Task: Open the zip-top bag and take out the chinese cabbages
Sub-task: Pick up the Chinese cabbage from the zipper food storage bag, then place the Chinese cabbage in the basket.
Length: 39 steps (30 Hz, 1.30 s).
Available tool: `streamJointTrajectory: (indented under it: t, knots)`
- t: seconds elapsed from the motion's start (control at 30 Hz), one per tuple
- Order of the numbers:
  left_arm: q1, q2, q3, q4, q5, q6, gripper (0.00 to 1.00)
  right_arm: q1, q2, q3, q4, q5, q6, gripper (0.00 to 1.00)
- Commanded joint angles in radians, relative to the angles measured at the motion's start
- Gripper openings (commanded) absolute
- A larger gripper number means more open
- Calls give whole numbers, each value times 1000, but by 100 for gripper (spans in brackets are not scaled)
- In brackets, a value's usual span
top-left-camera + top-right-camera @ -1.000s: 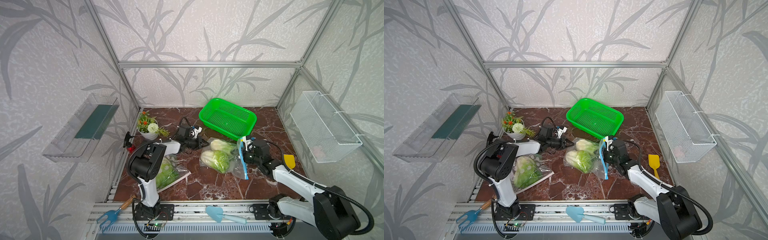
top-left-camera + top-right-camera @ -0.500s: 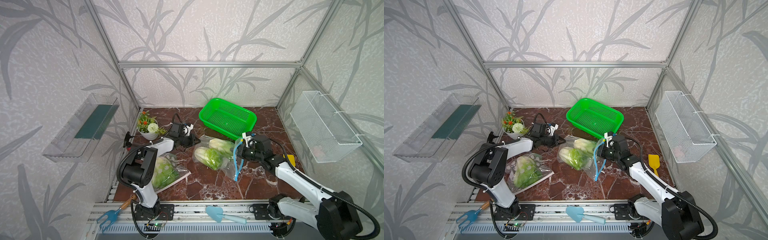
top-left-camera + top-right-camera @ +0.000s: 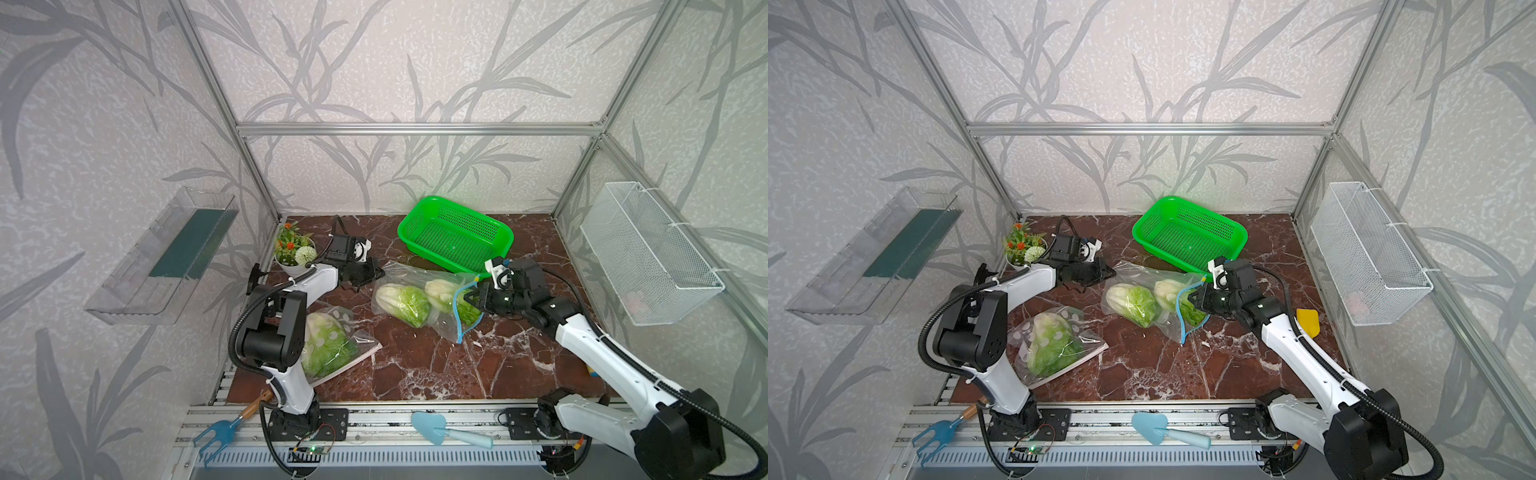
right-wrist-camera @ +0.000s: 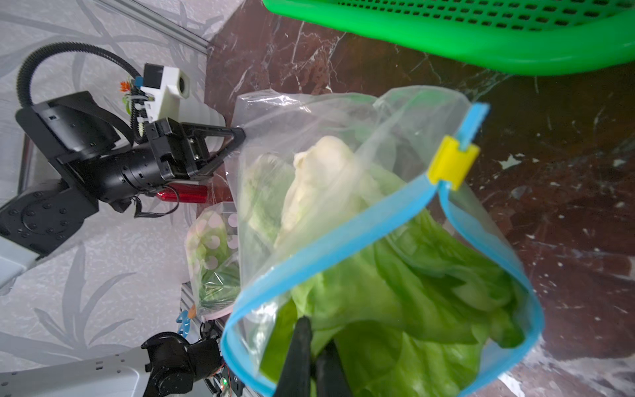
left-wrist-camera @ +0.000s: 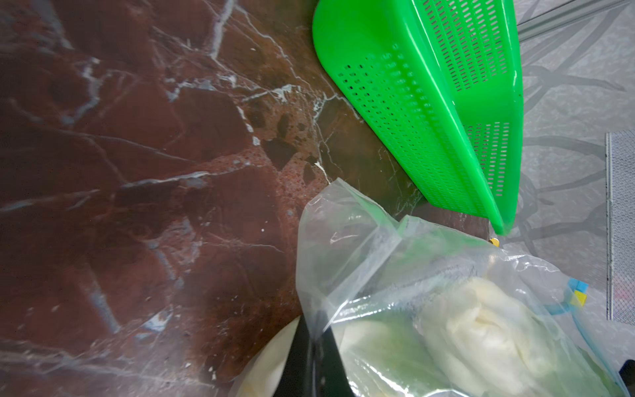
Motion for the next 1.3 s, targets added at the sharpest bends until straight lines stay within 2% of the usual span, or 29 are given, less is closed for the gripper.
streamJointTrajectory:
  t: [0.0, 0.2, 0.33, 0.43, 0.53, 0.67, 0.8, 1.07, 1.27]
  knots:
    - [26, 13, 20, -54, -38, 32, 0, 2, -56, 77, -101, 9, -86, 1]
    - [34, 21, 30, -63, -19, 53, 0, -18, -97, 158, -210, 36, -158, 0]
    - [45, 36, 42, -67, 1, 60, 0, -76, -147, 189, -223, 69, -198, 0]
    - [54, 35, 45, -73, 9, 66, 0, -143, -141, 245, -279, 53, -237, 0]
    - [59, 36, 43, -71, 14, 73, 0, -176, -115, 280, -241, 79, -272, 0]
    - [61, 40, 45, -69, 25, 73, 0, -187, 35, 341, -78, 63, -273, 0]
    - [60, 35, 42, -70, 23, 79, 0, -187, 230, 512, -42, 41, -326, 0]
    - [62, 40, 45, -72, 29, 94, 0, -195, 585, 694, 156, 80, -366, 0]
    - [64, 35, 42, -70, 29, 103, 0, -201, 850, 833, 279, -77, -335, 0]
